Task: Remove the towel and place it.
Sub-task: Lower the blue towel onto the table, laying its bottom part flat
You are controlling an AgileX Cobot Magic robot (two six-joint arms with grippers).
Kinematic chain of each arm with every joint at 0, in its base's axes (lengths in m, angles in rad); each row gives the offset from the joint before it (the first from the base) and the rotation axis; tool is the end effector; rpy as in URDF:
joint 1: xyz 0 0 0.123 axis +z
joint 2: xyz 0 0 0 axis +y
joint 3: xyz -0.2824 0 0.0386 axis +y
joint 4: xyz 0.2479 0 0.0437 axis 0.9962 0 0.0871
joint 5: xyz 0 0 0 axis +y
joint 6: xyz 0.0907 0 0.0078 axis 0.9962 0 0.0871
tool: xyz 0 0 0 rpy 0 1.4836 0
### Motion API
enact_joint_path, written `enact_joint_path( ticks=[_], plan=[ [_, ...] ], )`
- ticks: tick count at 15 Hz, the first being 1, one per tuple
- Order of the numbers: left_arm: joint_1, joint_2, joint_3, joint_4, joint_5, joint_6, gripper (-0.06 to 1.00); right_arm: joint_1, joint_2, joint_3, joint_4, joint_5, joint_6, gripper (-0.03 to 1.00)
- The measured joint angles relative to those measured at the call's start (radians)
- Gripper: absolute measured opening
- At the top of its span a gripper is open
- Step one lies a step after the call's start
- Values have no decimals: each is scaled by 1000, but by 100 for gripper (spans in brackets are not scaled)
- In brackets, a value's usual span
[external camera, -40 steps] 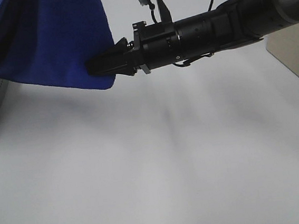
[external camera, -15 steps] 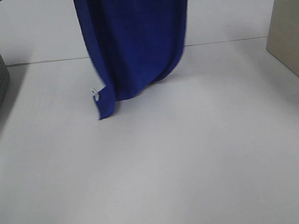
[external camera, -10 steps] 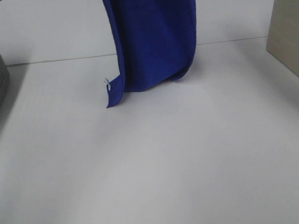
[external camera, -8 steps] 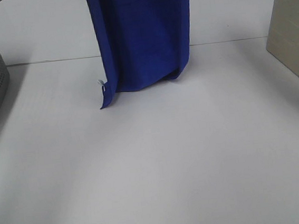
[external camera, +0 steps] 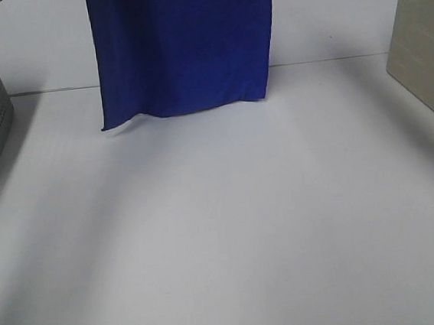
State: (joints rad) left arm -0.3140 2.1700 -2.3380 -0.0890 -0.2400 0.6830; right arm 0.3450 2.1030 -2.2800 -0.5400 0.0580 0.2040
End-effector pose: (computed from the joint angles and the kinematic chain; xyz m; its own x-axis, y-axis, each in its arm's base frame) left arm 0.4842 -0.1552 0.4620 0.5368 0.4162 -0.7339 -0.0127 0.8737 0.4862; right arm 0.4732 0.1671 0.4527 0.2913 -0.2448 -0.9248 -0.2275 0.9213 -0.3155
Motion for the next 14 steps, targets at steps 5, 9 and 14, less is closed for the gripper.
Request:
enact_joint_path(
  ticks=[5, 9, 14],
  plan=[
    [52, 185, -280, 2, -65, -79, 0, -56, 82, -127, 13, -120, 7, 2],
    [82, 271, -369, 10, -33, -150, 0, -74, 124, -137, 41, -170, 7, 2],
    [87, 280, -374, 48, 11, -157, 0, -74, 143, -137, 44, -154, 7, 2]
  ],
)
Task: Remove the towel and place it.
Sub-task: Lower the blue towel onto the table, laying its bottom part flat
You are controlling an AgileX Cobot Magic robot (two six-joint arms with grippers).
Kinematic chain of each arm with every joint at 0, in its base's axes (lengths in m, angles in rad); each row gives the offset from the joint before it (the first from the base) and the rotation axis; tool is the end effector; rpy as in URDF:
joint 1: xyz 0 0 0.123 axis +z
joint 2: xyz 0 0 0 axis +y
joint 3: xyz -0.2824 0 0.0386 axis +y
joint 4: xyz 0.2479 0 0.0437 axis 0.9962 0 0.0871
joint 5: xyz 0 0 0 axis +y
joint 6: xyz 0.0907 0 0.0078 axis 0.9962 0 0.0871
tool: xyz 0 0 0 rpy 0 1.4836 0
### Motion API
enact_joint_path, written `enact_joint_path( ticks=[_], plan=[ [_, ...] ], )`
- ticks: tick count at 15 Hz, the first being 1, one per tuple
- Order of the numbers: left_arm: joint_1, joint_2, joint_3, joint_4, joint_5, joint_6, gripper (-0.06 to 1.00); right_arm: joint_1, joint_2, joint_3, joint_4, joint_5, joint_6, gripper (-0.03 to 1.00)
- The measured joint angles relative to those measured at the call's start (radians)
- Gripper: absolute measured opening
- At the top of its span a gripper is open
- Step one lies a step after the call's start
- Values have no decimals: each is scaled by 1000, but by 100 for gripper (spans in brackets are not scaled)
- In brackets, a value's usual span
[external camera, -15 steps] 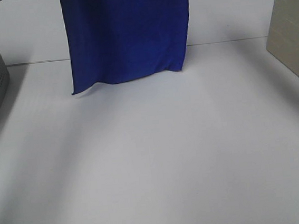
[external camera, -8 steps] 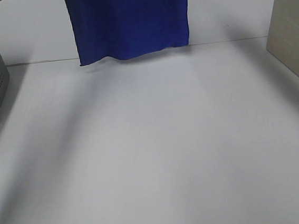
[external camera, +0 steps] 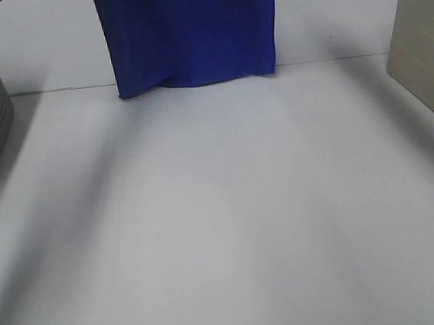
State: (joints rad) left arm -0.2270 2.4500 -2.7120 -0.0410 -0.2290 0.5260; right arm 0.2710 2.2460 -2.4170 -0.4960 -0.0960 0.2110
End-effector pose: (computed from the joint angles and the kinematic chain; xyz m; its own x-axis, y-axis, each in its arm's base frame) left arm 0.5327 -0.1222 0.4294 0.5723 0.3473 -0.7429 -0.0564 0.9204 0.3868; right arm 0.5088 0.1456 0.4350 0.3971 -0.1792 -0.9001 -0.2061 0.9383 -0.2778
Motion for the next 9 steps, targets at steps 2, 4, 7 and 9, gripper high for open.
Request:
enact_joint_path(
  ticks=[2, 4, 7, 9],
  plan=[
    [0, 0, -2, 1, 41, -1, 0, 0, 0, 0, 0, 33, 0, 2],
    [0, -2, -2, 3, 102, -1, 0, 0, -1, 0, 7, 76, 1, 2],
    [-6, -80, -2, -5, 447, 0, 0, 4, -42, 0, 144, 253, 15, 2],
    [-10, -124, -2, -23, 594, 0, 0, 7, -65, 0, 227, 361, 3, 2]
  ],
)
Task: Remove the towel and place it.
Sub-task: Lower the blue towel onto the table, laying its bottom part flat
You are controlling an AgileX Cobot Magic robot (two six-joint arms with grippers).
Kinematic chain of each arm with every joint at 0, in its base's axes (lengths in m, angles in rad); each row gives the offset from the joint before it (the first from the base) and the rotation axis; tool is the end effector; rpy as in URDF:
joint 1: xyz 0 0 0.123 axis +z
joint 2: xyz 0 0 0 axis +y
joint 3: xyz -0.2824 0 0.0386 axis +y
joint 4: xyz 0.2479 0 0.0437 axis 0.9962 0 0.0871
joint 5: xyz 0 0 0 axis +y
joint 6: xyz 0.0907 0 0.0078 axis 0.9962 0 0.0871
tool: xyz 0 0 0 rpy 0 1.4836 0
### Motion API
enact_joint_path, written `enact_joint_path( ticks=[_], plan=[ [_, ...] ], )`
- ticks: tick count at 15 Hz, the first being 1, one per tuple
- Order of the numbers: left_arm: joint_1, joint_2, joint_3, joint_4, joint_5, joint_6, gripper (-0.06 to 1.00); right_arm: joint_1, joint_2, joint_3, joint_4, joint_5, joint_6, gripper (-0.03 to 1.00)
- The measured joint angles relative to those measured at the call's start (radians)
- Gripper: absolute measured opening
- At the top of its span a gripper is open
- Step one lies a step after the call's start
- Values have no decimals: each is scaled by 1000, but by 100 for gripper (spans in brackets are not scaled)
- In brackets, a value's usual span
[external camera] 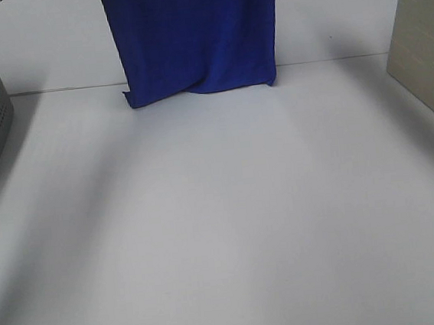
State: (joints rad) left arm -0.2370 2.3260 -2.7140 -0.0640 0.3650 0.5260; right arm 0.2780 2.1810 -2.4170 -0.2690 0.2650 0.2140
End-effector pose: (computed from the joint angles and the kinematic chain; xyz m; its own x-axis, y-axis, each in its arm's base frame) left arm 0.5099 -0.1253 0.4464 0.2115 0.4112 -0.8867 0.1810 0.8750 0.4490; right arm 0.4969 0.1352 0.4388 0.0741 -0.0266 -0.9969 -0.2038 0.9781 -0.0412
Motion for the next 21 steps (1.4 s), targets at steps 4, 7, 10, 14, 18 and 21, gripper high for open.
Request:
enact_joint_path(
  ticks=[4, 7, 10, 14, 18, 21],
  plan=[
    [5, -75, 0, -10, 384, 0, 0, -4, -64, 0, 391, 318, -290, 2],
    [10, -111, 0, 7, 634, 0, 0, -7, -82, -1, 522, 504, -435, 2],
    [10, -121, -2, 5, 846, -27, 0, -7, -99, -1, 512, 772, -464, 2],
    [10, -181, 73, -16, 849, -156, 0, -6, -116, -1, 498, 932, -460, 2],
    [2, -412, 435, -47, 847, -173, 0, -1, -168, 12, 498, 943, -404, 2],
    [0, -588, 633, -67, 844, -173, 0, 5, -291, 190, 538, 944, -385, 2]
  ],
)
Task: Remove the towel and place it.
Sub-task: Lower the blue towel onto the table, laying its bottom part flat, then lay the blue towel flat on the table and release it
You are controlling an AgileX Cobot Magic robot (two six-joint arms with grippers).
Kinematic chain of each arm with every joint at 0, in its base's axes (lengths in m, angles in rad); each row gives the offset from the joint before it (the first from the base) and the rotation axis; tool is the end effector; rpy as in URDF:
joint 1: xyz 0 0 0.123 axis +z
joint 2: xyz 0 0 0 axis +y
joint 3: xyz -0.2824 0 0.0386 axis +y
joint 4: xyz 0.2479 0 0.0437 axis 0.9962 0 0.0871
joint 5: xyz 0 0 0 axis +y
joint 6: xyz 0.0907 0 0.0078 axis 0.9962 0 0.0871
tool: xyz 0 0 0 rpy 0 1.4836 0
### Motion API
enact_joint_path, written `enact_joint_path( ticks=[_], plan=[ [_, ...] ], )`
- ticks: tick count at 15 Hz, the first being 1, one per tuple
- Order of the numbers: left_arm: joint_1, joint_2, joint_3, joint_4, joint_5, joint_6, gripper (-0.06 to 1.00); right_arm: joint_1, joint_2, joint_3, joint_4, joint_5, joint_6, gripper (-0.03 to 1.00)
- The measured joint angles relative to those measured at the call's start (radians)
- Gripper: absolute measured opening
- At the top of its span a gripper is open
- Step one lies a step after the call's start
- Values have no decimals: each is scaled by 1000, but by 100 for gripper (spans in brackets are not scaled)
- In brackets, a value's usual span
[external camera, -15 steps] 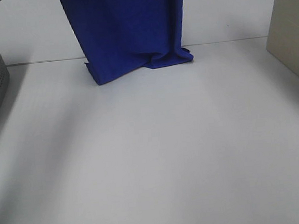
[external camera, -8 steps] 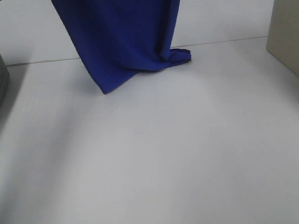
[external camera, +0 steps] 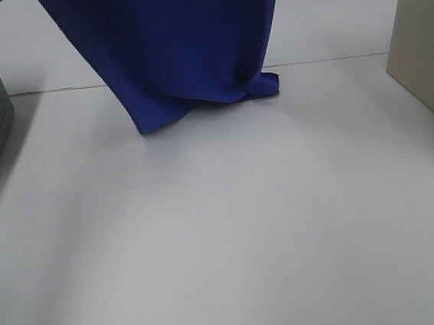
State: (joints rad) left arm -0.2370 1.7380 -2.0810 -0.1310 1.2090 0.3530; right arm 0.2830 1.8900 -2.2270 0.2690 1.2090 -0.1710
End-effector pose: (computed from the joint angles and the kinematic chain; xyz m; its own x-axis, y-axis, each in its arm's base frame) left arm 0.3553 -0.0973 0.4562 -0.5533 0.4416 -0.7063 0.5083 0.8507 0.1337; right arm 0.3853 0.1356 0.4406 -0.6358 -0.2592 -0.7270 -0.4896 0.8636 0.1203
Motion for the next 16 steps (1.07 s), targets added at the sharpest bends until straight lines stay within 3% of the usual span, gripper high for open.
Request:
enact_joint_path(
  ticks=[8, 16],
  plan=[
    [-2, -265, 379, -67, -5, 0, 0, 8, -248, 459, 86, -4, 0, 2],
    [-2, -493, 830, -279, -16, 12, 0, 9, -500, 904, 107, -7, -28, 2]
  ],
)
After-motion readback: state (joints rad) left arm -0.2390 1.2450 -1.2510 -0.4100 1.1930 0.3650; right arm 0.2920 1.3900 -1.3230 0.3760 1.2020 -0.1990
